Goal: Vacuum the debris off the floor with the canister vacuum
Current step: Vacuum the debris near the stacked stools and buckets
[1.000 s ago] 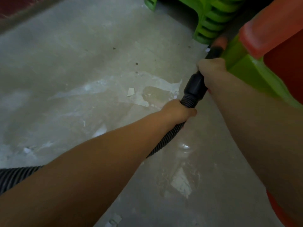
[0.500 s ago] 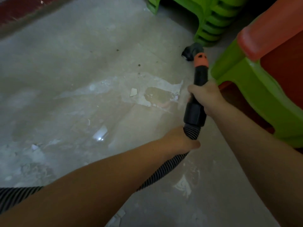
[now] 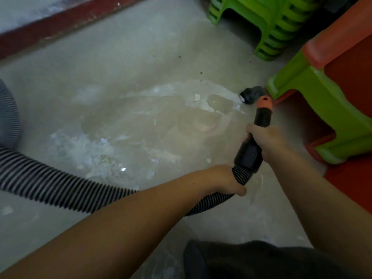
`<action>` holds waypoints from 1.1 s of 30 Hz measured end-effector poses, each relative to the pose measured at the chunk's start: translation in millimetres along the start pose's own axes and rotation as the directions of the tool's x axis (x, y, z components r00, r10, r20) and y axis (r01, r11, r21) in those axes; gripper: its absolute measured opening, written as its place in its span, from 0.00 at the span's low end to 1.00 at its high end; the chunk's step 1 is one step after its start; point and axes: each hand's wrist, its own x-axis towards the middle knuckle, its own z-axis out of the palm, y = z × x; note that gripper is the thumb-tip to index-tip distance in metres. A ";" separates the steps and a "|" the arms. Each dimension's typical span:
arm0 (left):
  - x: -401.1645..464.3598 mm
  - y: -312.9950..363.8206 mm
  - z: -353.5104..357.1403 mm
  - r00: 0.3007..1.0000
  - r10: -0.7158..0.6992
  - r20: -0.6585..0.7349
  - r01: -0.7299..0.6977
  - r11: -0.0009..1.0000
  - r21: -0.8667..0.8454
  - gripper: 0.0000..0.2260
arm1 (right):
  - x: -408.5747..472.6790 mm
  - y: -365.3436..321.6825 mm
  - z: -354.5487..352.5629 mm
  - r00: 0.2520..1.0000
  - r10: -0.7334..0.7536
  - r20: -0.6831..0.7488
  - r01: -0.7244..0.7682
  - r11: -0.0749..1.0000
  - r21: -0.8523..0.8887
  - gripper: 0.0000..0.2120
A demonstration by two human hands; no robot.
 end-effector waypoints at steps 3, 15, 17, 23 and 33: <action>-16.7 -18.0 0.2 1.000 -0.010 -0.004 0.010 1.000 0.006 0.08 | -18.9 6.9 14.1 1.000 0.028 0.012 -0.029 0.997 0.070 0.07; -42.6 -62.4 16.3 0.995 0.052 -0.086 -0.032 0.975 0.218 0.10 | -60.0 53.2 14.1 0.978 0.186 -0.092 -0.150 0.941 0.303 0.13; -42.9 -72.4 21.7 0.993 0.032 -0.109 -0.012 0.984 0.178 0.10 | -64.2 52.4 27.5 0.992 0.123 -0.034 -0.109 0.953 0.283 0.10; -49.8 -86.3 19.9 0.983 0.005 -0.185 0.020 0.990 0.136 0.12 | -72.6 37.0 56.2 0.991 0.002 0.134 -0.037 0.966 0.258 0.09; -21.8 -73.2 1.1 0.955 -0.039 -0.294 0.060 0.996 0.062 0.10 | -32.4 13.1 66.0 0.996 -0.014 0.090 -0.010 0.965 0.262 0.05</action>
